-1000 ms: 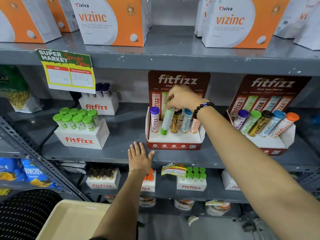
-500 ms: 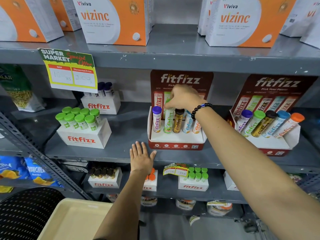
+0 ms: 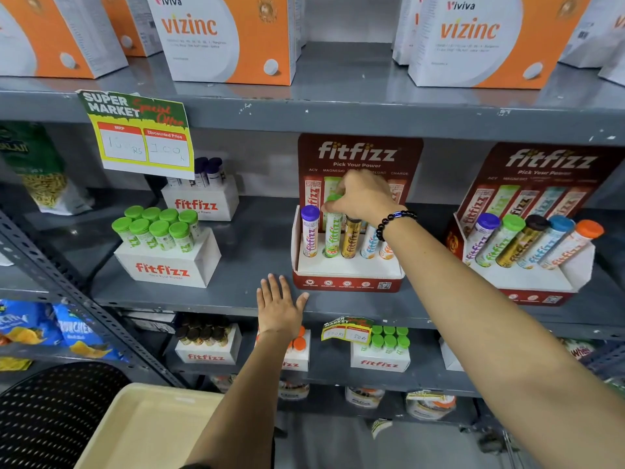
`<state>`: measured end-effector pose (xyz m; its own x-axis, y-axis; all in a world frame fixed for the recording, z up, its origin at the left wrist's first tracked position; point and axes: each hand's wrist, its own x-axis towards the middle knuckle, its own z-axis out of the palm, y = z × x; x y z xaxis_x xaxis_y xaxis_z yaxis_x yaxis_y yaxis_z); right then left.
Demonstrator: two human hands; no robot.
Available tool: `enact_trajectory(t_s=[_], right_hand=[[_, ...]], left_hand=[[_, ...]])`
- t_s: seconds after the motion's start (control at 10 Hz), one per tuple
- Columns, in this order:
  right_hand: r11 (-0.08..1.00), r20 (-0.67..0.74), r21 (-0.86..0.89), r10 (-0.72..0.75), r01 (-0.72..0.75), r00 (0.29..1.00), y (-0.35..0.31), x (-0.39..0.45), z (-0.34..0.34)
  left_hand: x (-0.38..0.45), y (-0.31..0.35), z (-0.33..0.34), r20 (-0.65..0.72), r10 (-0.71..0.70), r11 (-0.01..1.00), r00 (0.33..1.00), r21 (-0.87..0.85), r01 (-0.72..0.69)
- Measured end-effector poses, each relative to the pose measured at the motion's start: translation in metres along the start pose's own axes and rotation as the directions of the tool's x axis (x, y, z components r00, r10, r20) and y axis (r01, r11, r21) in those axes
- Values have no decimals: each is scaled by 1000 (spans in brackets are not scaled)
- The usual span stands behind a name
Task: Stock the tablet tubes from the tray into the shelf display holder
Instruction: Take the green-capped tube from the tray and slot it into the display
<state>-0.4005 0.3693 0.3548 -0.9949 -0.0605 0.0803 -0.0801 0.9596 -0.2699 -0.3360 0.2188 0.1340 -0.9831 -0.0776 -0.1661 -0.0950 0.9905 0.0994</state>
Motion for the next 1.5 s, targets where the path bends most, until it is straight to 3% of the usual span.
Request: enact_trajectory(t_s=[0.9, 1.5], right_hand=[[999, 34, -14, -51, 51, 998, 4, -4, 14], [996, -51, 11, -89, 90, 995, 16, -8, 29]], left_hand=[[3, -2, 3, -5, 10, 1000, 1000, -13, -10], [4, -1, -3, 38, -8, 1000, 999, -30, 9]])
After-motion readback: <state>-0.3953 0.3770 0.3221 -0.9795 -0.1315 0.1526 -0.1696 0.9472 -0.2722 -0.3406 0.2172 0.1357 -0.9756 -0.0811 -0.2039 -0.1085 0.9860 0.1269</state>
